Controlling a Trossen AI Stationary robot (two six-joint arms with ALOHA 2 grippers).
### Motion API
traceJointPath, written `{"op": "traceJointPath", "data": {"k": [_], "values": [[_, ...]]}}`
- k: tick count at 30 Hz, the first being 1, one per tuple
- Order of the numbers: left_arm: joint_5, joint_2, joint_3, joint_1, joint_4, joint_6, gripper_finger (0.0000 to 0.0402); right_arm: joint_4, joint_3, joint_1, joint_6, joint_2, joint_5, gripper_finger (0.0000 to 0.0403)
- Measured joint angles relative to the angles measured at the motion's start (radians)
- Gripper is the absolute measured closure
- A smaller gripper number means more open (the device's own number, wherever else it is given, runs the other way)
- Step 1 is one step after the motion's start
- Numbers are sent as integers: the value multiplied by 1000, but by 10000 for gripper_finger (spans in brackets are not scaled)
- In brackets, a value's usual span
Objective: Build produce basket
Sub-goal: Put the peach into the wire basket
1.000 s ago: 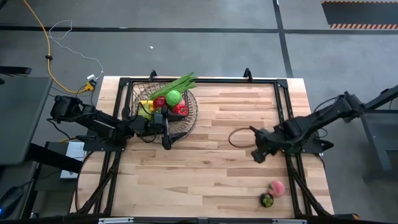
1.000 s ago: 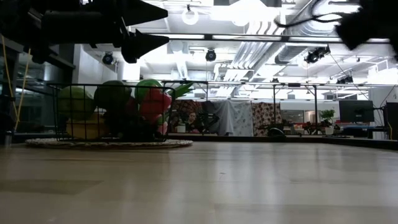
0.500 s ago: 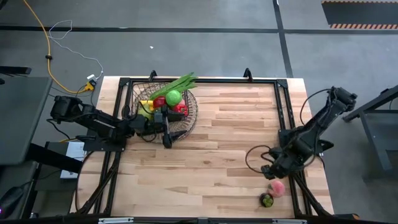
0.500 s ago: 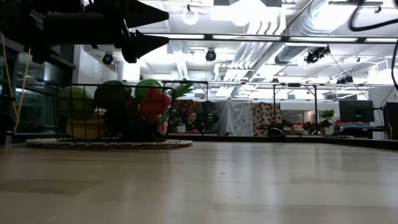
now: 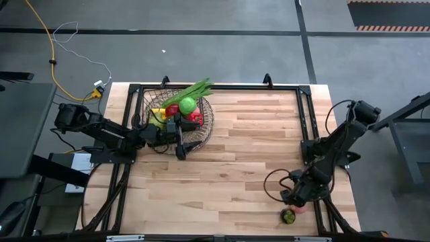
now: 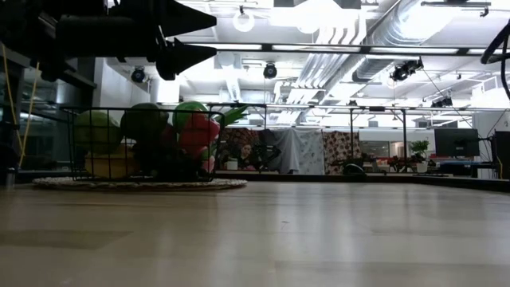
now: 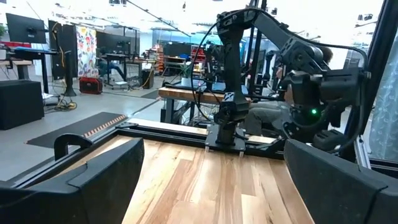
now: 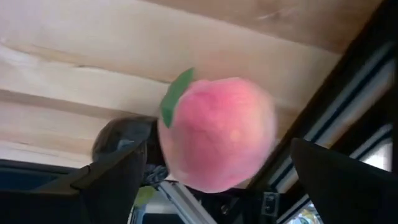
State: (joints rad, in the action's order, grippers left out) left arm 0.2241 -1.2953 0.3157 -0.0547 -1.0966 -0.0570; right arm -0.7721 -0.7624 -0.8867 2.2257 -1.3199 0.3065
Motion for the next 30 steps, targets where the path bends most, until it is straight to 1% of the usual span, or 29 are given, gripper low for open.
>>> {"op": "traceJointPath", "data": {"k": [3, 8, 15, 19, 23, 27, 30], "values": [[0, 0, 0, 0, 0, 0, 25, 30, 0, 0, 0, -22, 5, 18], [0, 0, 0, 0, 0, 0, 25, -5, 0, 0, -5, -54, 51, 18], [0, 0, 0, 0, 0, 0, 25, -1, 0, 0, -9, -94, 53, 24], [0, 0, 0, 0, 0, 0, 25, -1, 0, 0, -22, -105, 53, 59], [1, 0, 0, 0, 0, 0, 25, -1, 0, 1, -37, -106, 60, 117], [30, 0, 0, 0, 0, 22, 25, -1, 0, 7, -101, -106, 108, 171], [49, 0, 0, 0, -1, 26, 25, 0, 0, 25, -177, -89, 142, 185]]}}
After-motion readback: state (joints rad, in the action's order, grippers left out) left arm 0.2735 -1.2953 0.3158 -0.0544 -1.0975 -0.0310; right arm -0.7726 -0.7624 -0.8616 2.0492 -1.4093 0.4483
